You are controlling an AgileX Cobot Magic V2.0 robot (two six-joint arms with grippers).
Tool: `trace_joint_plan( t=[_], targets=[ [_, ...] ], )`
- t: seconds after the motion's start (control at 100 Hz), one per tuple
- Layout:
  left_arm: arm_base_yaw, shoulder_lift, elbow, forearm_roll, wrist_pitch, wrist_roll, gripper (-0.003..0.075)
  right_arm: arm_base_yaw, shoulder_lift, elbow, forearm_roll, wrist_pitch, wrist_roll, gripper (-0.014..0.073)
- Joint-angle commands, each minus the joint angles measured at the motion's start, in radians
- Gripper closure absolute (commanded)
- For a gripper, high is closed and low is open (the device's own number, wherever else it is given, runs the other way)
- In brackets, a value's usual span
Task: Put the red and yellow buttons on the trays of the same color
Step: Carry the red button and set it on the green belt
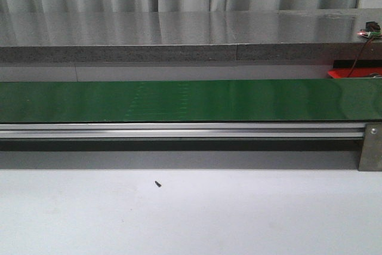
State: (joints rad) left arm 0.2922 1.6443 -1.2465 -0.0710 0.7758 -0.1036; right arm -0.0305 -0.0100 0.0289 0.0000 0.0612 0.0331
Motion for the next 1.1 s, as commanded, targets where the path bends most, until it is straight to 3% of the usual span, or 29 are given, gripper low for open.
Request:
trace_joint_plan(
  t=[0.0, 0.08, 0.51, 0.79, 1.09],
  targets=[
    [-0.009, -0.04, -0.056, -0.036, -0.015, 0.019, 0.0188, 0.002, -0.019, -0.018, -0.008, -0.077, -0.001, 0.066],
    [-0.009, -0.044, -0.087, -0.07, 0.029, 0.019, 0.0126, 0.002, -0.019, -0.018, -0.008, -0.077, -0.001, 0.066],
    [0.0, -0.166, -0.104, 0.004, 0.123, 0.013, 0.0134, 0.002, -0.019, -0.018, -0.008, -0.077, -0.001, 0.066],
    [0.156, -0.196, -0.043, 0.014, 0.165, 0.013, 0.0134, 0.002, -0.019, -0.018, -0.008, -0.077, -0.001, 0.066],
    [0.31, -0.19, 0.082, 0.024, 0.079, -0.009, 0.0134, 0.002, -0.019, -0.018, -0.008, -0.077, -0.001, 0.066]
  ],
)
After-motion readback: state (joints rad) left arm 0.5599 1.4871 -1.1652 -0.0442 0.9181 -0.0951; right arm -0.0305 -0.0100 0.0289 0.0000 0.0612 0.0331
